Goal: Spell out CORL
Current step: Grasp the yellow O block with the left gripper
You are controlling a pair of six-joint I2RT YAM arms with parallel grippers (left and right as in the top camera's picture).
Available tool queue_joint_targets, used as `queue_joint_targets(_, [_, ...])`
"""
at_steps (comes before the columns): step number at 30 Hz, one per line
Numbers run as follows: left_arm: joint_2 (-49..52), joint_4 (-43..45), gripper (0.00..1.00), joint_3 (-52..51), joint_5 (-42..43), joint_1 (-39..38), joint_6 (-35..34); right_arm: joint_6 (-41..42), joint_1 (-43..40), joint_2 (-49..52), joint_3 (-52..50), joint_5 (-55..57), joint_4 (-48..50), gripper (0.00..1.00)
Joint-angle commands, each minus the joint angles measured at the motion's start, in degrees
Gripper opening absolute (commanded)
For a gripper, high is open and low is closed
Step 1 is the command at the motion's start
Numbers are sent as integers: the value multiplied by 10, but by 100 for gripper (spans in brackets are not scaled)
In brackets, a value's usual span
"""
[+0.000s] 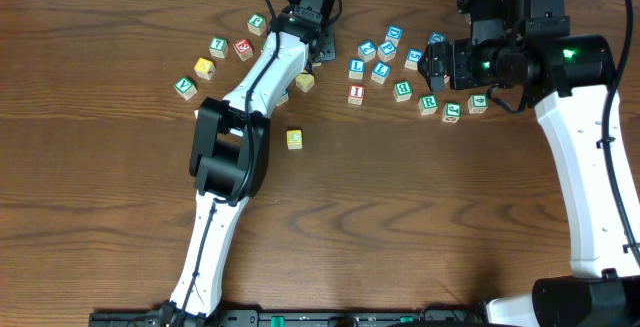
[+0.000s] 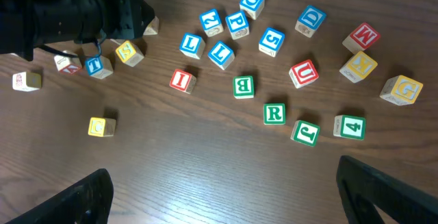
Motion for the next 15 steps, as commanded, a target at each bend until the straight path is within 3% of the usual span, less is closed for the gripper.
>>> queue_joint_targets(1, [9, -13, 30, 13, -7, -1, -1, -4, -3, -1, 13, -8, -2, 99])
queue_joint_targets(5, [9, -20, 30, 13, -7, -1, -1, -4, -3, -1, 13, -8, -2, 99])
queue_joint_targets(10, [9, -33, 41, 13, -7, -1, -1, -4, -3, -1, 13, -8, -2, 99])
queue_joint_targets(15, [9, -45, 42, 13, -7, -1, -1, -4, -3, -1, 13, -8, -2, 99])
